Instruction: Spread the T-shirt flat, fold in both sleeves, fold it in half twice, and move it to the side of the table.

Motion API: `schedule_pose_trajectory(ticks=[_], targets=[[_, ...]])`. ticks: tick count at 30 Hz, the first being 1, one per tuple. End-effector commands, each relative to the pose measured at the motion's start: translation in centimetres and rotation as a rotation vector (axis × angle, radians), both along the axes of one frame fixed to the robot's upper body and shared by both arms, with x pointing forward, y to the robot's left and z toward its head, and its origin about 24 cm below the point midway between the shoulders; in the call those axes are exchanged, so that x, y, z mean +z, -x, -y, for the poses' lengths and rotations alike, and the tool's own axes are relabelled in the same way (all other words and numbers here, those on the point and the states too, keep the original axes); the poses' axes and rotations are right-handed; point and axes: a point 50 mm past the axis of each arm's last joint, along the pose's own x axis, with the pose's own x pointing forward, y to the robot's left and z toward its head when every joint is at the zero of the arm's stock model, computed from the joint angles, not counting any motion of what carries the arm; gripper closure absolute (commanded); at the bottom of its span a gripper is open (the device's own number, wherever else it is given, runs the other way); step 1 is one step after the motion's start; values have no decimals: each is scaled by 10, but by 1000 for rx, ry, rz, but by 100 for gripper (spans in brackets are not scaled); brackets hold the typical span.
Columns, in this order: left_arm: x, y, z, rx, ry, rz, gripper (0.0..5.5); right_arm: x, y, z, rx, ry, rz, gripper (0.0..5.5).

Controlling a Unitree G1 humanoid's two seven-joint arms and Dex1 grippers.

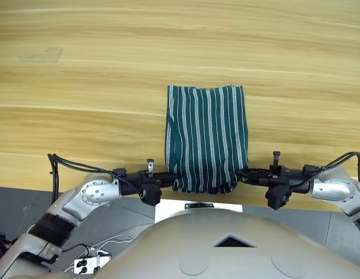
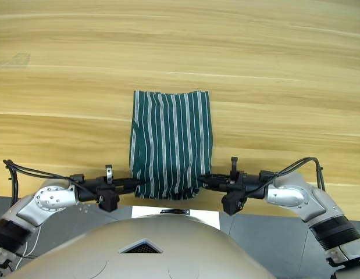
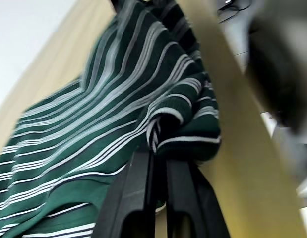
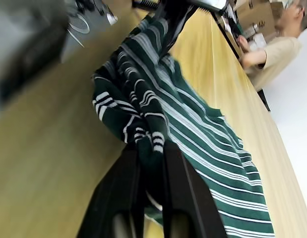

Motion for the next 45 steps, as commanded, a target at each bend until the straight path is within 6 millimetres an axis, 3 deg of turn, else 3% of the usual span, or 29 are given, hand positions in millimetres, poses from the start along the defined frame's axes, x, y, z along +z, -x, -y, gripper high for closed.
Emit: schedule_pose_trajectory(ticks=[1, 4, 6, 10, 14, 18, 23, 28, 36, 40, 45], targets=[[14, 15, -1, 19, 8, -3, 538, 11, 6, 5, -10, 34, -25, 525], [16, 16, 0, 56, 25, -14, 538, 12, 10, 2, -33, 23, -45, 525], [18, 5, -2, 111, 60, -16, 538, 8, 6, 3, -75, 16, -60, 525], [20, -38, 0, 322, 262, -74, 538, -3, -32, 5, -259, -66, -45, 525], [5, -77, 9, 526, 408, -229, 538, -13, -71, -1, -479, -212, -104, 525], [-14, -99, 15, 683, 455, -361, 538, -16, -103, -11, -624, -355, -186, 525], [-24, -110, 17, 779, 506, -431, 538, -2, -123, -30, -652, -527, -257, 525], [-20, -115, 20, 803, 618, -444, 538, 10, -144, -54, -660, -642, -279, 525], [-6, -122, 17, 828, 834, -465, 538, 2, -190, -71, -853, -672, -298, 525], [-4, -135, 13, 895, 861, -471, 538, -5, -202, -73, -929, -654, -294, 525], [-14, -141, 14, 1007, 804, -525, 538, -14, -207, -79, -954, -596, -299, 525]])
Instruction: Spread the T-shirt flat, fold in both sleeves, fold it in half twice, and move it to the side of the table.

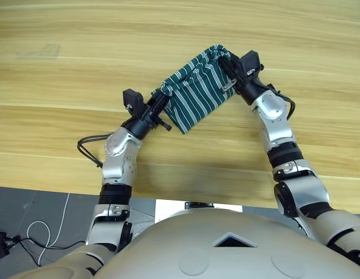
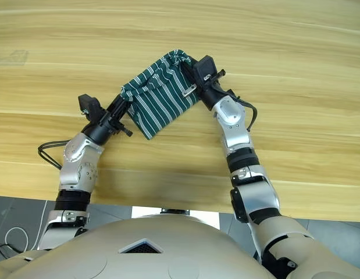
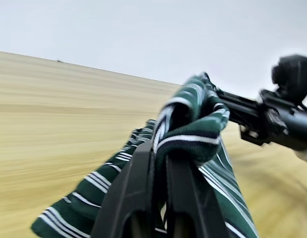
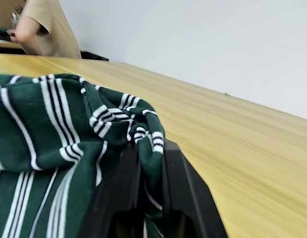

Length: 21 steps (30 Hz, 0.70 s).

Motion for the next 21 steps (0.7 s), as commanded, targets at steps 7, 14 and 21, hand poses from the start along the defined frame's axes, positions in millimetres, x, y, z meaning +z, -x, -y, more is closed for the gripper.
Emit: schedule_pose_trajectory(ticks=[7, 14, 21], targets=[[-32, -11, 3, 147, -86, -245, 512, -3, -14, -10, 0, 71, -19, 459], [-37, -16, -6, 270, -7, -294, 405, -7, -23, -7, -99, 63, -52, 333], [-38, -13, -30, 455, 143, -334, 301, -14, -31, 7, -311, 14, -130, 223]])
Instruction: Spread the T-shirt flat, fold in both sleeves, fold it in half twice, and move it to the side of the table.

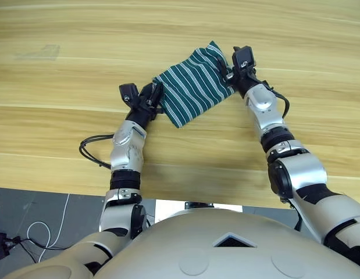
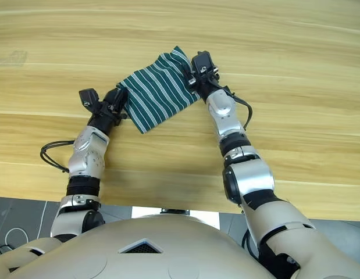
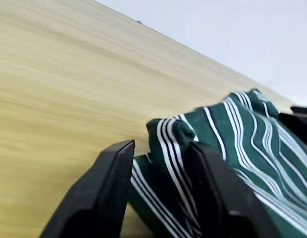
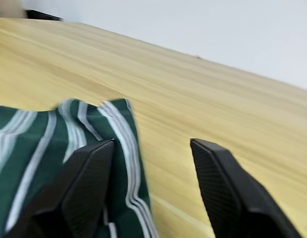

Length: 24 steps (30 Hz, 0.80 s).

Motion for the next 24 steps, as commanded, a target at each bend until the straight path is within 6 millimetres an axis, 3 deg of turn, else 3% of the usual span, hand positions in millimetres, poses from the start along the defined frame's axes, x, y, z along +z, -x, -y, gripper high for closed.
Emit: schedule_pose_trajectory(ticks=[1, 5, 8, 10, 13, 18, 21, 24], targets=[[-13, 14, -25, 170, 82, -85, 283, 5, -3, 8, -63, -30, 32, 223], [-10, 29, -43, 292, 130, -71, 226, 25, 12, 0, 52, -67, 226, 223], [-6, 35, -41, 300, 148, -33, 173, 40, 35, -29, 244, -77, 305, 223], [-5, 37, -36, 278, 133, 3, 148, 36, 41, -47, 326, -47, 269, 223], [-3, 36, -31, 244, 110, 58, 114, 19, 35, -55, 343, 11, 166, 223], [12, 33, -11, 150, 104, 173, 114, 3, 7, -49, 219, 65, -20, 223], [26, 30, 0, 126, 125, 223, 114, 3, -5, -43, 113, -24, -134, 223], [43, 31, 2, 128, 140, 268, 114, -6, -12, -21, -117, -172, -329, 223]])
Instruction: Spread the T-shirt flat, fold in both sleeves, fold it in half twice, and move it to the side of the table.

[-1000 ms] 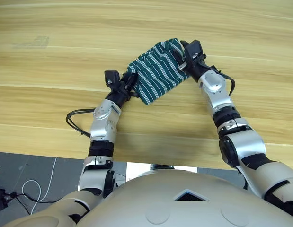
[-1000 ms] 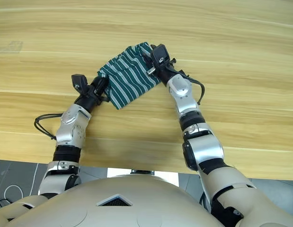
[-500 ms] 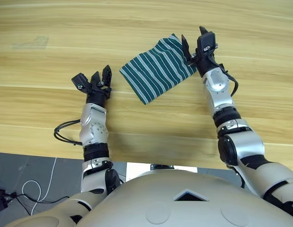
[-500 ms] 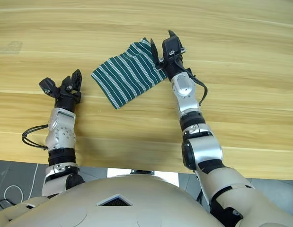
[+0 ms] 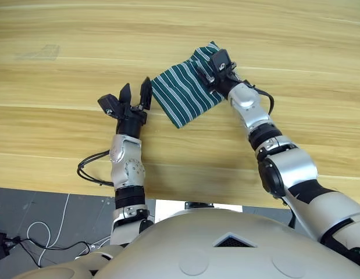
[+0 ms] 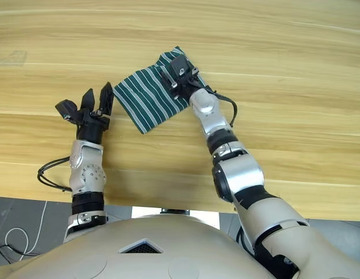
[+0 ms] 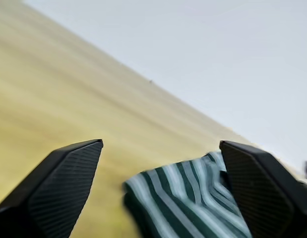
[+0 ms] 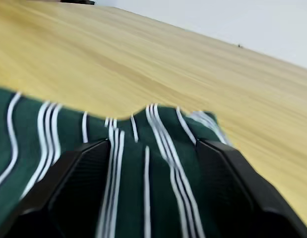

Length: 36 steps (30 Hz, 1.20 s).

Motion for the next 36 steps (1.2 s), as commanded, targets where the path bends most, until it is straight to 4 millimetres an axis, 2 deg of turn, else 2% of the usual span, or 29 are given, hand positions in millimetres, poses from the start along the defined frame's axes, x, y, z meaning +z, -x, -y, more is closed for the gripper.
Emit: schedule_pose_trajectory(ticks=[1, 5, 7, 9, 12, 15, 17, 19, 21, 23, 25, 29, 33, 36], targets=[[21, 4, -1, 11, 20, 48, 114, -11, -8, 31, -299, -126, -251, 223], [42, 8, -6, 24, 52, 104, 114, -12, -12, 79, -552, -156, -339, 223], [46, 10, -8, 39, 55, 118, 114, -14, -10, 96, -611, -81, -312, 223], [47, 10, -9, 49, 65, 120, 114, -11, -11, 99, -595, -12, -224, 223], [40, 10, -8, 61, 75, 81, 114, 0, -12, 92, -560, -41, -54, 223], [36, 14, -10, 83, 74, 71, 114, 2, -8, 119, -690, -31, -10, 223], [32, 17, -11, 98, 82, 60, 114, 7, -6, 127, -733, -12, 51, 223], [28, 18, -9, 102, 84, 54, 114, 34, -4, 114, -659, -34, 274, 223], [25, 17, -6, 101, 84, 46, 114, 57, 8, 82, -482, -59, 440, 223], [23, 18, -5, 101, 94, 43, 114, 57, 20, 50, -332, -47, 445, 223], [22, 18, -2, 97, 97, 45, 114, 42, 21, 33, -265, -5, 366, 223], [23, 14, 7, 59, 96, 42, 114, 2, 11, 19, -223, 103, 135, 223], [26, 10, 14, 30, 91, 43, 114, -20, 7, 25, -262, 114, -48, 223], [33, 10, 16, 17, 90, 58, 114, -31, 6, 40, -400, 10, -238, 223]])
